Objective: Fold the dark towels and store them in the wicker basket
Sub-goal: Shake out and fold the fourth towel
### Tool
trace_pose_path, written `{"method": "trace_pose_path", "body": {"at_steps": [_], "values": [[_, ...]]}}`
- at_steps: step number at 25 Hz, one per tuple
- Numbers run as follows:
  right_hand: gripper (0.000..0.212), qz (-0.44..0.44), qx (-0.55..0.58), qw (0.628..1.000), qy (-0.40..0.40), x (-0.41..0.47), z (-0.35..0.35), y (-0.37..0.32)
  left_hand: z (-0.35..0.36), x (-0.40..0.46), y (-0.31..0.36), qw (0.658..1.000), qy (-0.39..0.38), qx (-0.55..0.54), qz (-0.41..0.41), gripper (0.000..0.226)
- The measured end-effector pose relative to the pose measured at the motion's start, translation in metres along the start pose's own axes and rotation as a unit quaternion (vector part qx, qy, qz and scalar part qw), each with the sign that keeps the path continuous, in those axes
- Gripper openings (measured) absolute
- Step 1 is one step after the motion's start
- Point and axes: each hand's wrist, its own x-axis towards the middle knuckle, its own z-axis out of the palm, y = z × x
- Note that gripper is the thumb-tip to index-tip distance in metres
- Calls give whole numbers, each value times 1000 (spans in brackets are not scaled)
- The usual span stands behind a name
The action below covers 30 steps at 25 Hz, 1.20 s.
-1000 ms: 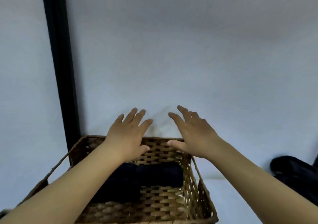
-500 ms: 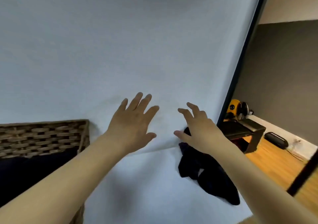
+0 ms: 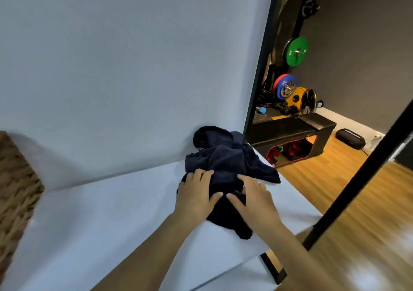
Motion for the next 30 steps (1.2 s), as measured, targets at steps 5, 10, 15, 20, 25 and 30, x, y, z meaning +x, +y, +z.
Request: {"method": "trace_pose_path", "body": {"at_steps": [5, 10, 15, 20, 25, 30], "values": [[35, 11, 65, 997, 32, 1, 2, 7, -6, 12, -9, 988, 29, -148, -40, 16], [64, 112, 161, 981, 1, 23, -1, -4, -30, 6, -1, 978, 0, -206, -21, 12], [22, 5, 333, 936, 118, 52, -29, -37, -101, 0, -1, 962, 78, -259, -26, 20], [25, -89, 521, 832, 168, 64, -81, -102, -169, -5, 18, 901, 263, -345, -6, 19], [35, -142, 487, 862, 11, 61, -75, -122, -185, -14, 8, 855, 283, -434, -39, 24], [26, -188, 138, 963, -135, 55, -5, -87, -163, -27, -29, 865, 223, -428, -140, 36]]}}
